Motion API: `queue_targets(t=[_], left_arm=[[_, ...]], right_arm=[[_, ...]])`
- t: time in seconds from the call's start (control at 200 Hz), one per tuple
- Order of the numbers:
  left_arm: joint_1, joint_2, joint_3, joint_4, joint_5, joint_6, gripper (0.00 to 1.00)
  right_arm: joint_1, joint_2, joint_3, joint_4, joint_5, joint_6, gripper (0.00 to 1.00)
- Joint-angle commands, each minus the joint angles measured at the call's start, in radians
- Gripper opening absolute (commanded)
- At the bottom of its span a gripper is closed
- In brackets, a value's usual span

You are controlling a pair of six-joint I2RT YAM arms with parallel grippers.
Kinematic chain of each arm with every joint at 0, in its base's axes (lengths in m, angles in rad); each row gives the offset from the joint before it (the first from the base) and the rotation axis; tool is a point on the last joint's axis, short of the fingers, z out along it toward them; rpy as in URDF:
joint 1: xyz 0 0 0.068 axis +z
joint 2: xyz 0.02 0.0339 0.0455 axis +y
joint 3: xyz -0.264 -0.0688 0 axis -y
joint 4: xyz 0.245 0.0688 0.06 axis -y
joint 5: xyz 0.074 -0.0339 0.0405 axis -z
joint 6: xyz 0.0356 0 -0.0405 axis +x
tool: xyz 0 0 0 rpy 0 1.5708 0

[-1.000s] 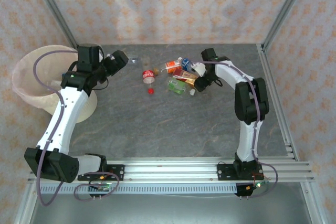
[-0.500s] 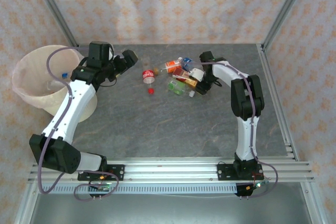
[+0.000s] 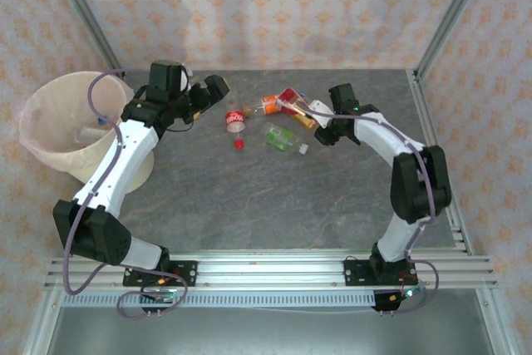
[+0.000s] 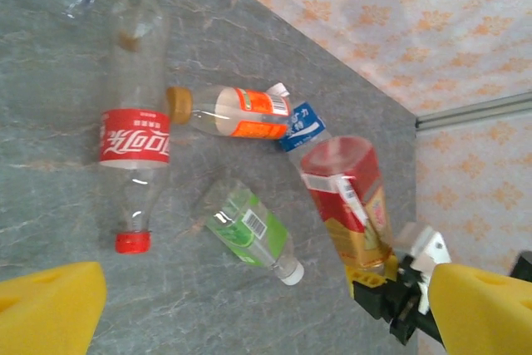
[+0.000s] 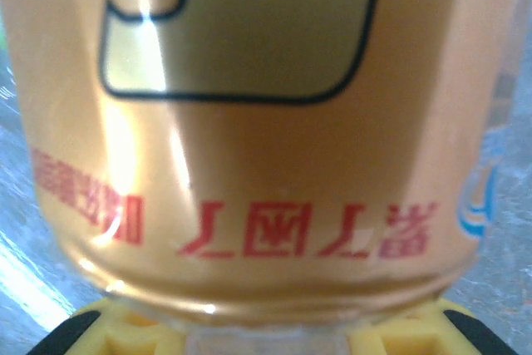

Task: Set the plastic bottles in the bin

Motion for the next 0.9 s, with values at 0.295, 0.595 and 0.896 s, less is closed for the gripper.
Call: queue_targets(t=[0.295,0.595,0.896], left_arm=[[-0.087,-0.03,-0.194,0.507,0.127,-0.079,1.0],[-0.162,0.034,-0.118,0.36,0.061,0.065,1.0],[-0.225,0.098,-0.01,0.156,-0.149,0.162,1.0]], right_arm=[[0.181,-0.204,-0.24,0.593,-0.272,0.789,0.0],[0.31,-0.176,-0.199,0.505,-0.296,0.828,0.0],[0.359,-0.178,-0.149,0.416,-0.35,0.735,0.0]])
